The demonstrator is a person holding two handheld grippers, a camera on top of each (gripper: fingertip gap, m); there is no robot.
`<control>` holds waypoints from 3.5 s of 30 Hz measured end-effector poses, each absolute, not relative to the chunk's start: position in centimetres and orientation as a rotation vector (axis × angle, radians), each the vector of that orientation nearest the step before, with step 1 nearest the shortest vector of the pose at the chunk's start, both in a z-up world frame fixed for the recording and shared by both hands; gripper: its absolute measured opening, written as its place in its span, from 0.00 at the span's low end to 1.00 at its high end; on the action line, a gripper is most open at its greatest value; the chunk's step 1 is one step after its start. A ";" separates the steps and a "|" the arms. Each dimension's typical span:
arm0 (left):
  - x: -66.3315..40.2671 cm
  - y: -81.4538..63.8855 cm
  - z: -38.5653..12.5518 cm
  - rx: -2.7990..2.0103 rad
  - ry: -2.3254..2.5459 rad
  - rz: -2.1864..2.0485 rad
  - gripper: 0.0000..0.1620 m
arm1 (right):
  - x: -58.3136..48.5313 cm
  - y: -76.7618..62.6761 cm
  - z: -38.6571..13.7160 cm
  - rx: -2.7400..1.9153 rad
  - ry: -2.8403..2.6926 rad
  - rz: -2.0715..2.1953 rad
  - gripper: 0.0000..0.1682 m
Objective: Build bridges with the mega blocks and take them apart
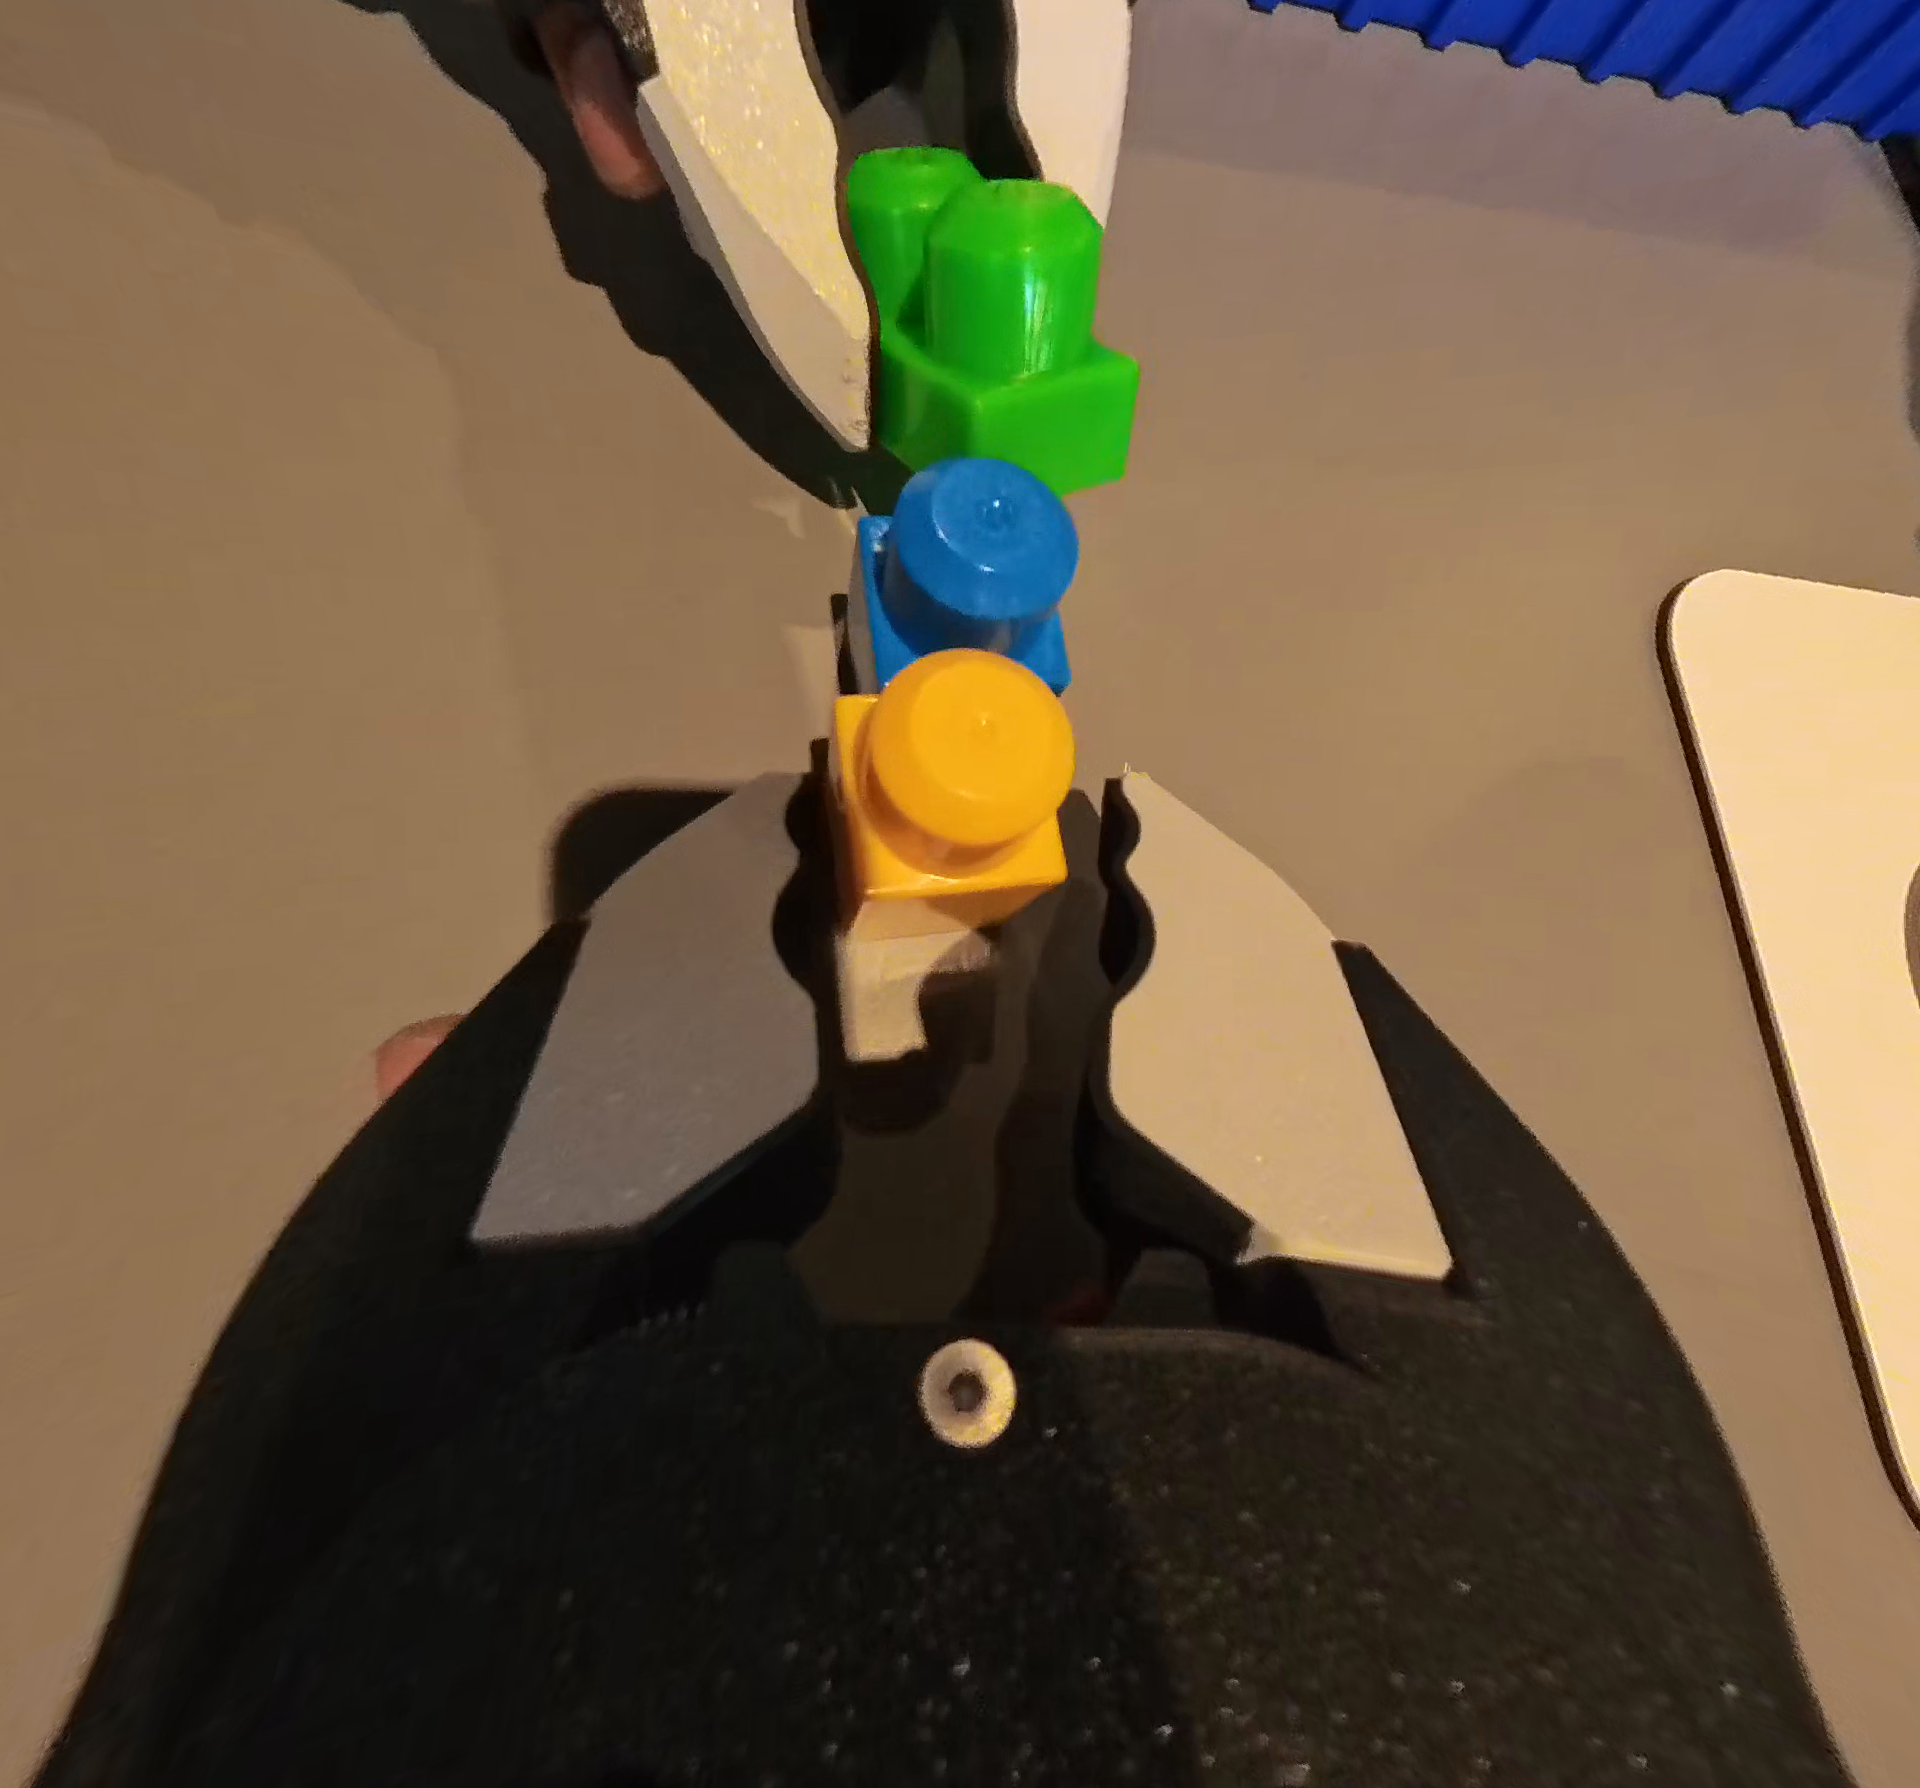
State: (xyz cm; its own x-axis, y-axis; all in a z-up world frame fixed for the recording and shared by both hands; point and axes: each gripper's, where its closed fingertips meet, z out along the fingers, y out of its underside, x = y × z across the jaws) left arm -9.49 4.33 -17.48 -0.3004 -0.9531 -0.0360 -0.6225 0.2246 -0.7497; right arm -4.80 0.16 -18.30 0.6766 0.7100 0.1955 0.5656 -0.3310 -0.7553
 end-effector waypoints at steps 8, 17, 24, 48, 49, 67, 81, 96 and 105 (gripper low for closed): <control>-9.4 4.1 -16.9 -1.413 2.047 -0.894 0.21 | -5.1 0.1 -18.2 -1.990 -1.034 0.216 0.23; -9.3 3.9 -17.2 -1.379 2.094 -0.939 0.21 | -4.8 0.2 -18.0 -1.969 -1.055 0.242 0.25; -9.0 3.4 -17.4 -1.365 2.116 -0.955 0.21 | -4.8 0.4 -18.2 -1.985 -1.057 0.236 0.27; -9.7 3.5 -16.9 -1.358 2.130 -0.929 0.22 | -5.5 0.3 -18.5 -2.028 -1.054 0.307 0.23; -9.8 3.8 -16.3 -1.355 2.128 -0.935 0.21 | -5.5 0.3 -18.5 -2.027 -1.057 0.310 0.23; -5.4 0.3 -13.4 -1.105 2.606 -0.722 0.22 | -5.5 0.3 -18.5 -2.028 -1.054 0.316 0.23; -5.1 0.2 -14.4 -1.043 2.676 -0.483 0.21 | -5.5 0.4 -18.5 -2.033 -1.047 0.311 0.24; -5.0 0.2 -15.1 -1.012 2.704 -0.346 0.21 | -4.4 0.7 -18.4 -2.042 -0.982 0.226 0.41; -4.8 0.1 -15.3 -1.067 2.726 -0.276 0.21 | -4.6 0.3 -18.6 -2.068 -0.972 0.253 0.28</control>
State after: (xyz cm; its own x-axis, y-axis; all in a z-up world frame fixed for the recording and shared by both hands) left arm -4.81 0.09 -15.28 -0.7191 -0.6849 -0.1174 -0.6474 0.7217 -0.2449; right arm -4.59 0.30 -18.57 0.6819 0.7157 0.1508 0.5513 -0.3675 -0.7490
